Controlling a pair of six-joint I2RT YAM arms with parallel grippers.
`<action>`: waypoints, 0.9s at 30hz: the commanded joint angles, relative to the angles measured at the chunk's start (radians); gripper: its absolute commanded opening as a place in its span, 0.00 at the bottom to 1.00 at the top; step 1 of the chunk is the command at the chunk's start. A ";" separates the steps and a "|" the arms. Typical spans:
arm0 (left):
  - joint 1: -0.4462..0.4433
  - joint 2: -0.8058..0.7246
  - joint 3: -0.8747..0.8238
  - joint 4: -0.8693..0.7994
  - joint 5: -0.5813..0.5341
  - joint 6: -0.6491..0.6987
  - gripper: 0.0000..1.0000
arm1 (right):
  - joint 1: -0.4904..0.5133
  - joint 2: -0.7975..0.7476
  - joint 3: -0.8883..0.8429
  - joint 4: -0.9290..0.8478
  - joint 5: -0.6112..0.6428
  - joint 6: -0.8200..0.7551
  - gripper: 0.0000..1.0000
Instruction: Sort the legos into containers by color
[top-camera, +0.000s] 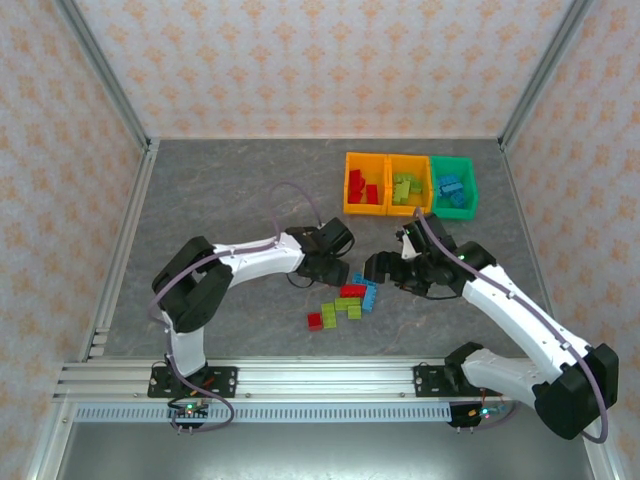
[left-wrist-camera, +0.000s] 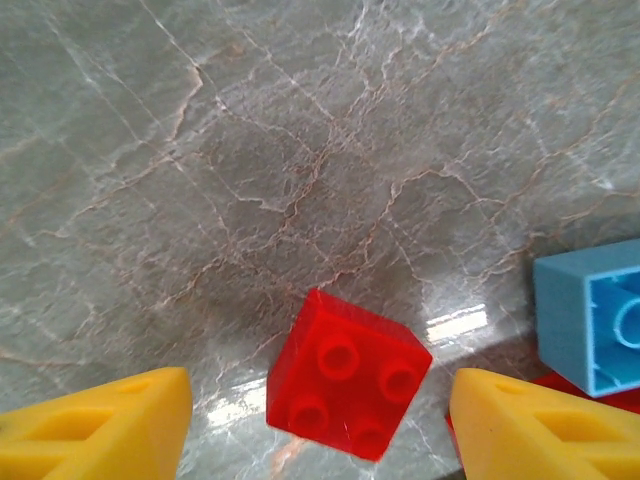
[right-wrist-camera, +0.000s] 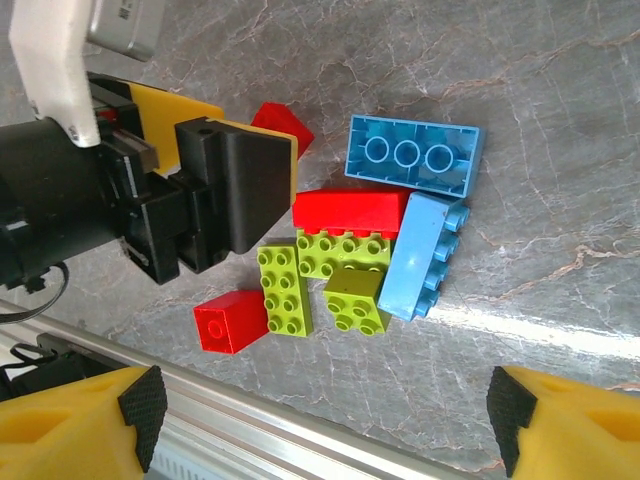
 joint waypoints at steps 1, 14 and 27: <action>0.004 0.025 0.036 -0.002 0.004 -0.004 0.65 | 0.004 0.000 -0.015 0.008 0.026 0.014 0.85; 0.004 -0.024 0.025 -0.015 -0.032 0.005 0.20 | 0.004 -0.053 0.021 -0.014 0.024 0.053 0.84; 0.045 0.172 0.648 -0.096 -0.272 0.231 0.21 | 0.004 -0.182 0.016 -0.022 0.156 0.123 0.84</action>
